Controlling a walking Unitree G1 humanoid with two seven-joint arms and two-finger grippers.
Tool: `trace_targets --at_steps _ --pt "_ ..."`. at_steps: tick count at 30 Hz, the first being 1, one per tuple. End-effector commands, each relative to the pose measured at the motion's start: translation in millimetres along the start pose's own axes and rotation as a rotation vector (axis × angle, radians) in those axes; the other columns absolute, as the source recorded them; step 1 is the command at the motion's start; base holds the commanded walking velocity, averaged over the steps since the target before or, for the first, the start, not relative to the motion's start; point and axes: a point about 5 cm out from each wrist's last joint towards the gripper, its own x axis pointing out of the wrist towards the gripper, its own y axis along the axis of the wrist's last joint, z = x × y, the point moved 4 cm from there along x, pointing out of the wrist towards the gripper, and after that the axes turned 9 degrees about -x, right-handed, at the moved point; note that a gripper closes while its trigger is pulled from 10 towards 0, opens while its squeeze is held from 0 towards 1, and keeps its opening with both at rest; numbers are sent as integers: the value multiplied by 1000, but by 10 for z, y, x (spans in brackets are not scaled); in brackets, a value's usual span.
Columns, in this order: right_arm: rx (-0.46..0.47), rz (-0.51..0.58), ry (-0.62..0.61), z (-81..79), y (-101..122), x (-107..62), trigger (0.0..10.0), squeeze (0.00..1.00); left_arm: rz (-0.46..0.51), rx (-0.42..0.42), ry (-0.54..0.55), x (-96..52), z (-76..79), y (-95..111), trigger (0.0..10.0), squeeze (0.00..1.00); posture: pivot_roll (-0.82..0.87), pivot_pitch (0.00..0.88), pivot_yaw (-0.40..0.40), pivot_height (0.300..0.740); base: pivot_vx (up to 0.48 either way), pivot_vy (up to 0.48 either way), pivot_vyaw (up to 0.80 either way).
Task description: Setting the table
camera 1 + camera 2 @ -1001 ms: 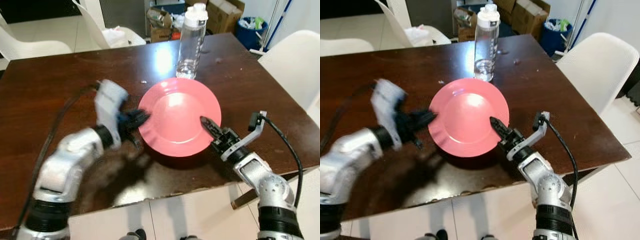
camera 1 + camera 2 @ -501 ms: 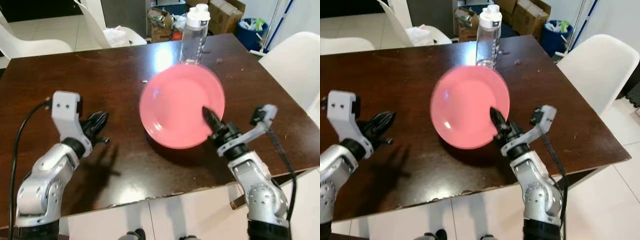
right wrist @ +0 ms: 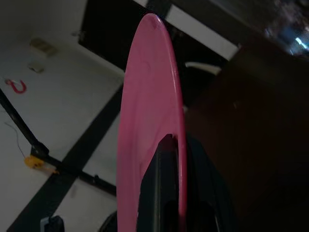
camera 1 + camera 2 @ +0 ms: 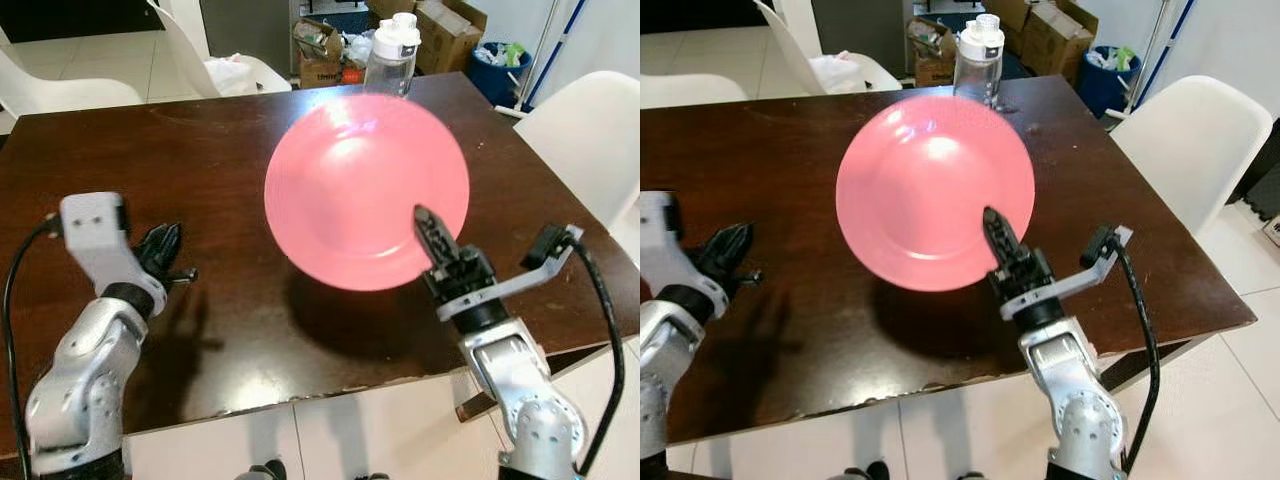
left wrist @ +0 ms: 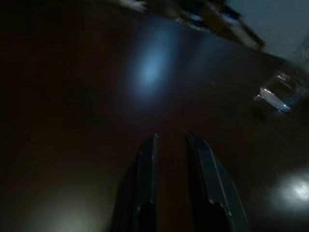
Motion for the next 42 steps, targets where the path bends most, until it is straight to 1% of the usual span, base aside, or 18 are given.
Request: trace_targets --at_steps 1,2,3,4,5,6,7,10,11,12,13,14,17,24,26,29,35,42 --pt "90 -12 -5 -43 -173 -54 10000 0 6 -25 43 -65 -110 2 10000 0 -39 50 50 740 0 0 0" --pt "94 -34 7 -71 -204 -37 10000 0 62 39 93 -79 -154 29 10000 0 -43 44 29 740 0 0 0" --pt "94 -34 7 -71 -204 -37 10000 0 62 39 93 -79 -154 29 10000 0 -43 44 29 740 0 0 0" --pt "100 -56 20 -82 -221 -2 10000 0 113 98 116 -57 -111 46 10000 0 -46 41 19 740 0 0 0" --pt "100 -56 20 -82 -221 -2 10000 0 113 98 116 -57 -111 46 10000 0 -46 41 19 740 0 0 0" --pt "97 -66 32 -88 -223 22 10000 0 138 140 104 -39 -45 56 10000 0 -50 34 6 740 0 0 0" --pt "93 -76 41 -87 -222 43 10000 0 156 158 87 -23 27 56 10000 0 -53 27 -10 740 0 0 0" --pt "90 -89 57 -74 -183 97 10000 0 194 179 28 23 261 64 10000 0 -51 13 -33 740 0 0 0" --pt "90 -89 57 -74 -183 97 10000 0 194 179 28 23 261 64 10000 0 -51 13 -33 740 0 0 0" --pt "92 -95 67 -74 -174 113 10000 0 200 193 1 33 341 72 10000 0 -46 11 -35 740 0 0 0" --pt "93 -113 83 -68 -192 136 10000 0 204 219 -62 44 490 84 10000 0 -34 10 -31 740 0 0 0" --pt "93 -113 83 -68 -192 136 10000 0 204 219 -62 44 490 84 10000 0 -34 10 -31 740 0 0 0" --pt "85 -133 80 -41 -257 150 10000 0 213 265 -116 61 607 79 10000 0 -33 14 -16 740 0 0 0" --pt "84 -136 71 -35 -295 126 10000 0 211 307 -127 105 628 37 10000 0 -40 18 8 740 0 0 0" --pt "82 -132 71 -25 -303 118 10000 0 190 350 -146 125 648 -18 10000 0 -40 13 41 740 0 0 0" --pt "69 -118 74 -18 -303 126 10000 0 170 372 -166 148 668 -69 10000 0 -40 0 72 740 0 0 0" --pt "64 -72 87 -39 -279 182 10000 0 169 379 -199 248 723 -45 10000 0 -44 0 102 740 0 0 0" --pt "56 -74 95 -57 -272 188 10000 0 161 343 -210 308 731 -31 10000 0 -49 0 86 740 0 0 0"
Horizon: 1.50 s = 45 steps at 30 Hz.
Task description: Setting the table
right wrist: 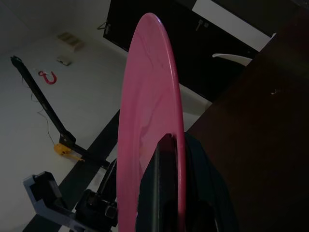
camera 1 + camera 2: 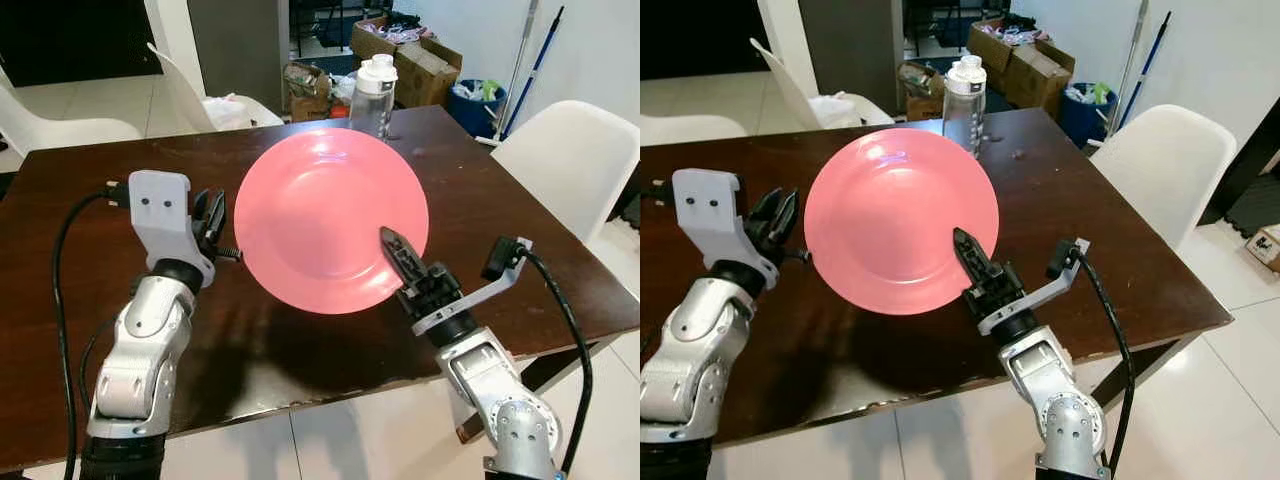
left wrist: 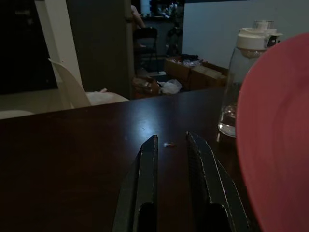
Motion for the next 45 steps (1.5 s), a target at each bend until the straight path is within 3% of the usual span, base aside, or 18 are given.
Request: trace_targets --at_steps 1,24,45 --pt "-7 -16 16 -26 -30 18 10000 0 -22 -12 9 3 -50 -53 10000 0 -48 0 81 740 0 0 0" --pt "-52 -29 -12 22 -30 4 10000 0 -45 -35 4 -19 -11 -144 10000 0 -54 0 67 740 0 0 0" --pt "-51 -30 -17 42 -26 13 10000 0 -46 -38 11 -26 -19 -154 10000 0 -51 0 65 740 -474 0 0"
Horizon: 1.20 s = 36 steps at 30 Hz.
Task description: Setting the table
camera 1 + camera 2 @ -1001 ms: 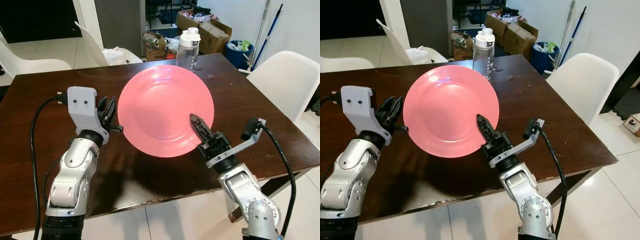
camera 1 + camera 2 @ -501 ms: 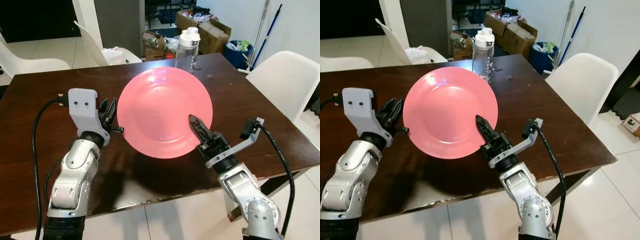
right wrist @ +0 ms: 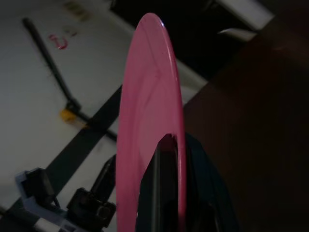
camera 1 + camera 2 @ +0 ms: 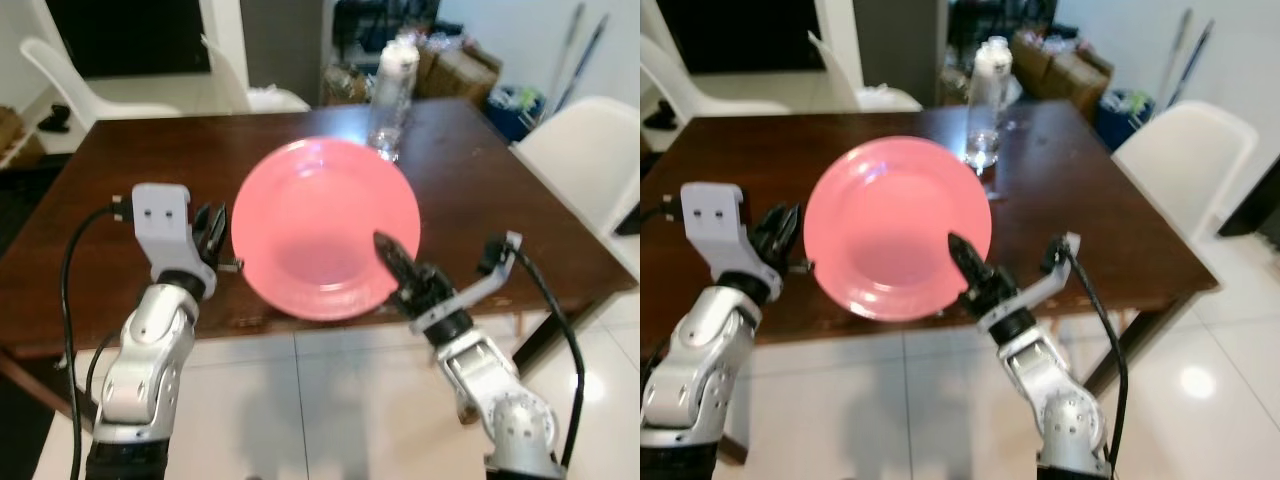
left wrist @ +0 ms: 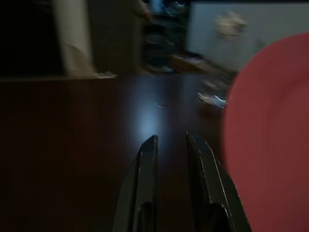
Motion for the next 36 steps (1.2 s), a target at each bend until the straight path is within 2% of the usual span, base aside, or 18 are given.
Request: trace_targets --at_steps 1,17,20,26,28,31,32,35,36 --pt "9 -4 10 -23 -25 6 10000 0 -17 0 14 -30 -45 -47 10000 0 -51 0 65 740 -349 0 0" --pt "5 -5 10 -18 -23 7 10000 0 -21 5 10 -31 -35 -60 10000 0 -53 0 67 740 0 0 0" --pt "3 -5 7 -4 -23 1 10000 0 -61 38 8 -39 -54 -153 10000 0 -52 0 65 740 0 0 0" --pt "8 -52 -38 199 -158 -147 10000 0 -166 107 70 -169 -302 -540 10000 0 -55 0 67 740 0 0 0" --pt "35 -74 -74 312 -244 -241 10000 0 -209 91 90 -242 -379 -675 10000 0 -57 0 68 740 0 0 0" --pt "53 -115 -127 465 -379 -394 10000 0 -252 -8 162 -331 -527 -803 10000 0 -55 0 69 740 0 0 0" --pt "57 -126 -141 507 -416 -439 10000 0 -271 -11 184 -357 -585 -853 10000 0 -55 0 69 740 0 0 0" --pt "74 -158 -184 641 -531 -579 10000 0 -357 82 176 -479 -726 -1081 10000 0 -55 3 69 740 0 0 0" --pt "74 -158 -184 641 -531 -579 10000 0 -357 82 176 -479 -726 -1081 10000 0 -55 3 69 740 0 0 0"
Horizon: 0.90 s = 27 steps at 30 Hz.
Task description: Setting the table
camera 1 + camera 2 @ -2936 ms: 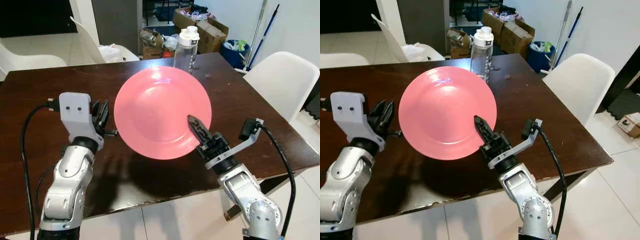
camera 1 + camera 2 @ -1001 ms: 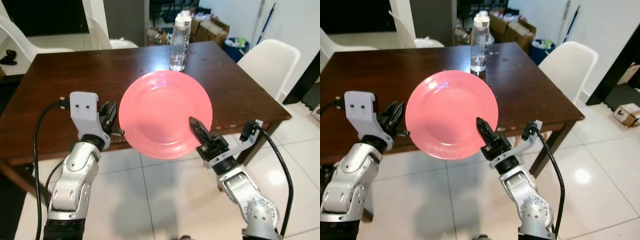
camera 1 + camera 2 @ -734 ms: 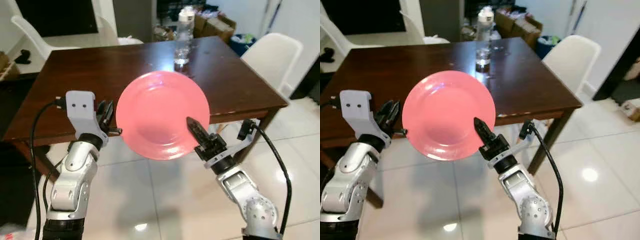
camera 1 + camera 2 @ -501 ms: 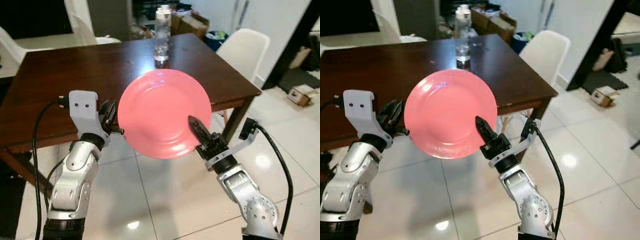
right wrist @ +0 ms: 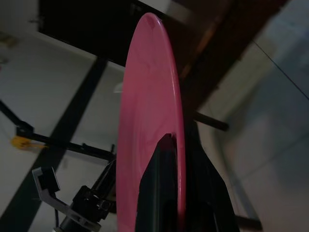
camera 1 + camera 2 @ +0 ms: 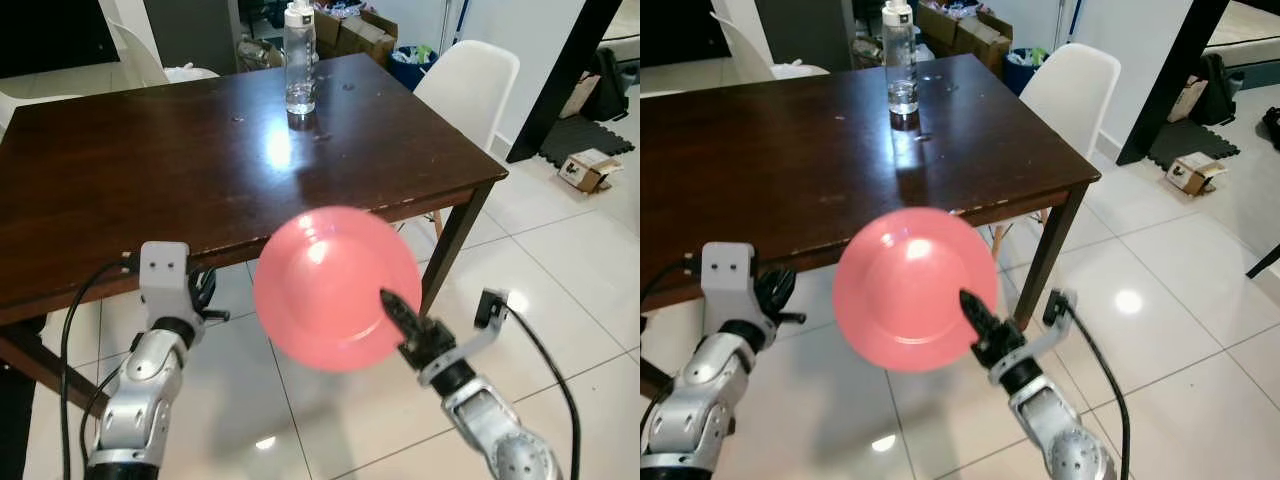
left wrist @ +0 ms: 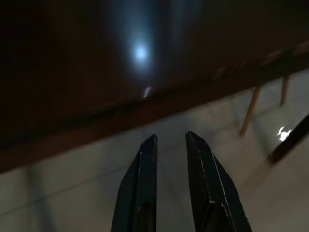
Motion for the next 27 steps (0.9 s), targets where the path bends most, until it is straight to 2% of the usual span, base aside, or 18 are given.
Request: trace_targets --at_steps 1,2,3,4,6,9,13,19,27 --pt "5 -15 -11 68 -67 -45 10000 0 -65 62 12 -54 -97 -230 10000 0 -52 4 72 740 0 0 0" --pt "5 -15 -11 68 -67 -45 10000 0 -65 62 12 -54 -97 -230 10000 0 -52 4 72 740 0 0 0" --pt "9 -25 -18 111 -102 -74 10000 0 -98 88 31 -81 -186 -350 10000 0 -53 7 75 740 0 0 0" --pt "16 -46 -43 213 -171 -139 10000 0 -182 118 72 -165 -365 -618 10000 0 -52 9 73 740 0 0 0" --pt "16 -67 -72 308 -232 -199 10000 0 -267 122 98 -263 -478 -857 10000 0 -49 11 73 740 0 0 0" --pt "8 -82 -103 381 -276 -239 10000 0 -309 109 117 -331 -535 -981 10000 0 -49 14 71 740 0 0 0" --pt "-15 -91 -195 579 -319 -363 10000 0 -408 21 135 -520 -574 -1270 10000 0 -50 19 68 740 0 0 0" --pt "-21 -69 -195 606 -275 -359 10000 0 -373 2 112 -456 -495 -1233 10000 0 -48 20 69 740 0 0 0" --pt "-28 -30 -175 600 -214 -296 10000 0 -358 27 61 -383 -441 -1229 10000 0 -52 17 74 740 0 0 -723"
